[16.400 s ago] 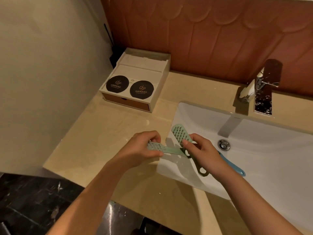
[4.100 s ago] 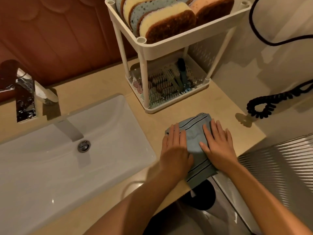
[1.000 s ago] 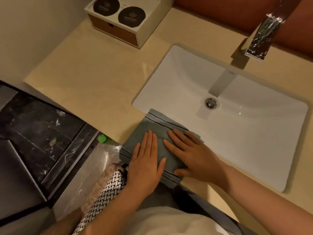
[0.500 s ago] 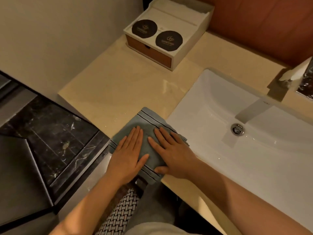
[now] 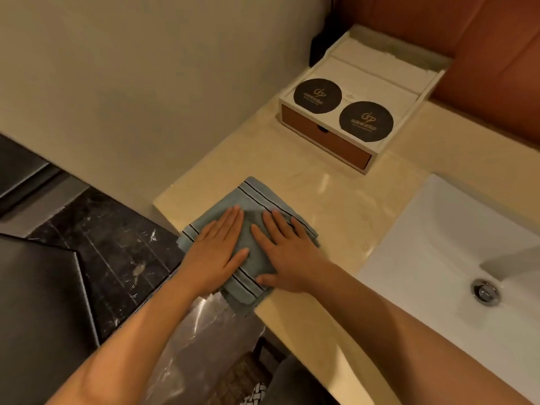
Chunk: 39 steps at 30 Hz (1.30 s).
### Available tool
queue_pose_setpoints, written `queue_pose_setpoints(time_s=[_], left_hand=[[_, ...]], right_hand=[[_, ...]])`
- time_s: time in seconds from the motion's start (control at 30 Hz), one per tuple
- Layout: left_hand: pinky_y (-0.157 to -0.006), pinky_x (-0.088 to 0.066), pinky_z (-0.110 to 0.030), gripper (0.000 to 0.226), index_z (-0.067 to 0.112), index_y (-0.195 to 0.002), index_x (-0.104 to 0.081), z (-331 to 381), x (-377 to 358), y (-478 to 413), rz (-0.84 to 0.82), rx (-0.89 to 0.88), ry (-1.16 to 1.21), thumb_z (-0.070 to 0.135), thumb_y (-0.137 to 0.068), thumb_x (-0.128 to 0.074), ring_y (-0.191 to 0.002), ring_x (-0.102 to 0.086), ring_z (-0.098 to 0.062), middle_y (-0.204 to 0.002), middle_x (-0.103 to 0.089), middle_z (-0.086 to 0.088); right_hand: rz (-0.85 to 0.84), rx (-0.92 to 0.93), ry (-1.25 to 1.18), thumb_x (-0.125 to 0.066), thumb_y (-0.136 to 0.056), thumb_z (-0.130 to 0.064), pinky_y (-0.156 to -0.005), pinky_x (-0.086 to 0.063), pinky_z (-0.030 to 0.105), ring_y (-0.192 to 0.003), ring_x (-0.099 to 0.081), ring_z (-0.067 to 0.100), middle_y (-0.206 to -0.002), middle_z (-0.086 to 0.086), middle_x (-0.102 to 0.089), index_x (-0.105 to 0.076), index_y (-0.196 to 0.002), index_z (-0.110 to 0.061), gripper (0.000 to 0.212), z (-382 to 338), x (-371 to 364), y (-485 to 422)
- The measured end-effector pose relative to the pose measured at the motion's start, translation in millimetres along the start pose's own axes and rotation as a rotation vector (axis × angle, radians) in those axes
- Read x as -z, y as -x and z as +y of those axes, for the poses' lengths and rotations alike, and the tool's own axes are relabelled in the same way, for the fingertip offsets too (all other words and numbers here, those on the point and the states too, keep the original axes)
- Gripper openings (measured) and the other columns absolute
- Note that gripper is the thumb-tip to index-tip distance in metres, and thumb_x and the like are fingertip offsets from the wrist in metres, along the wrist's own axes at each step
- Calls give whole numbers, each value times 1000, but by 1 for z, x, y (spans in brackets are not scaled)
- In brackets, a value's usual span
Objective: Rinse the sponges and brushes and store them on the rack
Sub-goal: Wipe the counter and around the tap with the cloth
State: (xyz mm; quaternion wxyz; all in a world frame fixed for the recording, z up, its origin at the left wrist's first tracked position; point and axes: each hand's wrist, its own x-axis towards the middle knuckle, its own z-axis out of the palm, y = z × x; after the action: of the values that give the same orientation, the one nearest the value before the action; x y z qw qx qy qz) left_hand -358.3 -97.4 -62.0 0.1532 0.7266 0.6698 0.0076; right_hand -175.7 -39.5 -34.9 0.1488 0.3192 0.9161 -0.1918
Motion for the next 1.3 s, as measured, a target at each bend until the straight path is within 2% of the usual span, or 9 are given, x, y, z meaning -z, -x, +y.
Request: queue_pose_setpoints(time_s=[0.1,0.33,0.5,0.67,0.97,1.03,1.13,1.3], left_hand=[[-109,16,-17,85,24,-139,26,-27,13,-17,-12,-3,-45,75,-71,19,-136,26,0,-145,31,11],[-115,7,-24,87,21,-141,21,-70,25,-51,28,39,-55,74,-73,18,-139,19,-2,-149,23,9],[-117,-1,-32,96,14,-147,10,-81,28,-68,35,61,-76,75,-73,17,-140,13,-5,-152,16,5],[-117,-3,-33,86,10,-148,5,-77,30,-80,41,93,-111,64,-82,-1,-140,12,-6,-159,5,-5],[-117,-6,-36,83,9,-149,0,-60,34,-106,46,96,-96,59,-82,-2,-146,2,-17,-159,0,-7],[-117,-5,-36,79,9,-149,0,-53,36,-118,47,91,-90,58,-87,-9,-146,2,-17,-159,0,-7],[-117,-1,-34,66,10,-149,3,-40,38,-139,28,90,-72,44,-98,-23,-146,5,-15,-159,4,-6],[-117,-1,-34,62,10,-149,5,-17,37,-159,31,73,-96,40,-100,-19,-146,6,-16,-159,5,-6]], right_hand=[[-10,-9,14,-45,-87,-55,-114,10,48,-141,22,31,-154,15,21,11,-148,-16,91,-3,13,-33],[10,4,26,-34,-90,-56,-115,7,48,-143,19,28,-156,13,16,4,-149,-17,80,1,40,-94],[26,-1,5,-26,-93,-56,-116,8,47,-143,19,25,-157,10,15,4,-149,-18,73,6,47,-112],[39,14,37,-24,-95,-54,-117,5,46,-144,16,23,-157,8,12,3,-149,-20,69,20,53,-121],[60,14,44,-30,-94,-51,-117,0,44,-145,8,20,-158,4,6,-3,-149,-24,67,47,68,-123],[73,3,57,-32,-94,-52,-117,-2,43,-146,7,19,-159,3,4,-3,-149,-25,68,57,72,-122],[61,-28,88,-30,-94,-54,-118,-2,41,-146,8,18,-159,2,5,0,-149,-25,69,78,77,-118],[-6,-79,78,-28,-94,-55,-118,3,38,-145,12,16,-158,1,12,7,-148,-26,71,103,83,-106]])
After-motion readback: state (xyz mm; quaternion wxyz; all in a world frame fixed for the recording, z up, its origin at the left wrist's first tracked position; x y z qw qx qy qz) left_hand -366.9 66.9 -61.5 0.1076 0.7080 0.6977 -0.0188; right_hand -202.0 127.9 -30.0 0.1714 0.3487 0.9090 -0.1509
